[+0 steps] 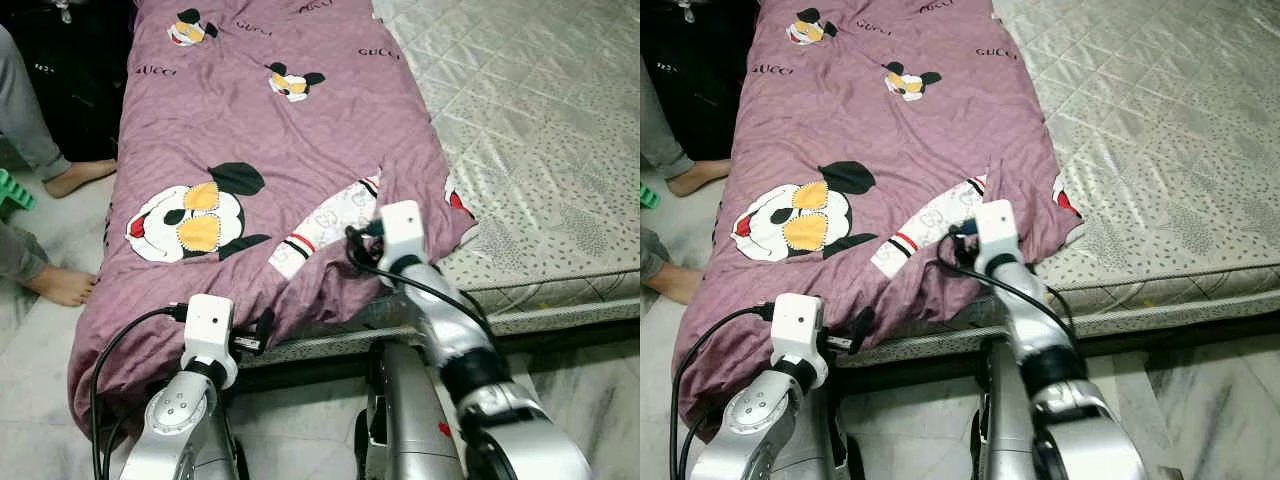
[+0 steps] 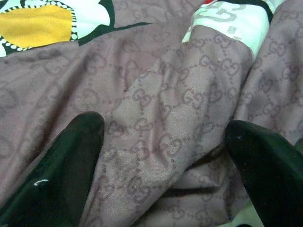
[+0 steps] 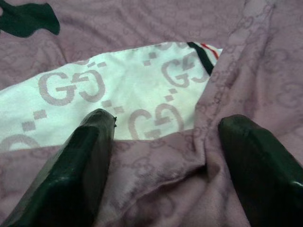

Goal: Clean up the room

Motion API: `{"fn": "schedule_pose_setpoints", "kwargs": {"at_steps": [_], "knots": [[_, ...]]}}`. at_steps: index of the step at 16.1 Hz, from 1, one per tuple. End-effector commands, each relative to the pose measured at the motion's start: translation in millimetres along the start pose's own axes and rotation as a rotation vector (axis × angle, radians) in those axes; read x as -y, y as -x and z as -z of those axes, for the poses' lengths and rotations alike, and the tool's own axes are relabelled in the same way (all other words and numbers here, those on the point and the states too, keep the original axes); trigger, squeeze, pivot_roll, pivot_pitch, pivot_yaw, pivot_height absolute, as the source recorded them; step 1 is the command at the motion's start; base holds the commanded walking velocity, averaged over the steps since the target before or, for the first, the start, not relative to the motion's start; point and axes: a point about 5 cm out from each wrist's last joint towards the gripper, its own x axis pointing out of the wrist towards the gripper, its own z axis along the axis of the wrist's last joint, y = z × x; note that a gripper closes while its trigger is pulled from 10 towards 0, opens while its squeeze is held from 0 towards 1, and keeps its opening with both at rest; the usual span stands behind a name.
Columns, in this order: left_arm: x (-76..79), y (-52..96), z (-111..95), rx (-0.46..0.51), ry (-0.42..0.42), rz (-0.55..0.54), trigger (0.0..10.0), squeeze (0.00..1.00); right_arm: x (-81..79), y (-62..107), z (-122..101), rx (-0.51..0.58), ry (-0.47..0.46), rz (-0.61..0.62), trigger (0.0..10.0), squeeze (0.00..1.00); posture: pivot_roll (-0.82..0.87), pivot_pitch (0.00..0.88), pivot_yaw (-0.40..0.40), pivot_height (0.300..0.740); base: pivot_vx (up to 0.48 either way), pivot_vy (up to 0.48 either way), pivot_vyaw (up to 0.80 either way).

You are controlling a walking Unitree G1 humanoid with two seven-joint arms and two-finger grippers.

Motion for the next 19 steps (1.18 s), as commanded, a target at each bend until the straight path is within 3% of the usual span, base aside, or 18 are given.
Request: {"fn": "schedule_pose_setpoints", "kwargs": {"at_steps": [1, 3, 5, 7, 9, 10, 12, 14, 19], "knots": [[5.3, 3.0, 4, -0.032, -0.005, 0.033, 10.0, 0.0, -4.5, -3.0, 9, -0.067, 0.01, 0.039, 10.0, 0.0, 0.09, 0.239, -0.008, 0.528, 0.0, 0.0, 0.0], [17.2, 6.6, 8, -0.067, 0.004, 0.118, 10.0, 0.0, -0.9, -6.7, 7, -0.087, 0.053, 0.105, 10.0, 0.0, 0.1, 0.238, -0.015, 0.528, 0.0, 0.0, 0.0], [23.9, 11.7, 11, -0.079, -0.03, 0.164, 10.0, 0.0, 18.8, -10.3, -5, -0.064, 0.078, 0.256, 10.0, 0.0, 0.11, 0.238, -0.022, 0.528, 0.0, 0.0, 0.0], [17.0, 13.4, 6, -0.045, -0.028, 0.108, 10.0, 0.0, 28.1, -11.6, -13, -0.047, 0.081, 0.309, 10.0, 0.0, 0.11, 0.238, -0.023, 0.528, 0.0, 0.0, 0.0], [6.6, 17.6, -10, 0.072, -0.034, 0.015, 10.0, 0.0, 25.7, -12.0, -8, -0.07, 0.063, 0.299, 10.0, 0.0, 0.11, 0.237, -0.024, 0.528, 0.0, 0.0, 0.0], [4.3, 27.6, -34, 0.217, -0.096, -0.013, 10.0, 0.0, 22.7, -10.8, -1, -0.089, 0.05, 0.295, 0.0, 0.0, 0.12, 0.238, -0.028, 0.528, 0.0, 0.0, 0.0], [2.5, 36.7, -41, 0.251, -0.075, -0.063, 10.0, 0.0, 20.2, -9.6, 4, -0.101, 0.04, 0.294, 0.0, 0.0, 0.13, 0.237, -0.029, 0.528, 0.0, 0.0, 0.0], [1.9, 45.4, -37, 0.233, -0.051, -0.093, 10.0, 0.0, 20.8, -8.8, 7, -0.108, 0.035, 0.293, 0.0, 0.0, 0.13, 0.235, -0.029, 0.528, 0.0, 0.0, 0.0], [-3.8, 43.9, -32, 0.211, -0.036, -0.145, 10.0, 0.0, 24.8, -8.4, 10, -0.116, -0.053, 0.259, 0.0, 0.0, 0.13, 0.222, -0.026, 0.528, 0.0, 0.0, 0.0]]}}
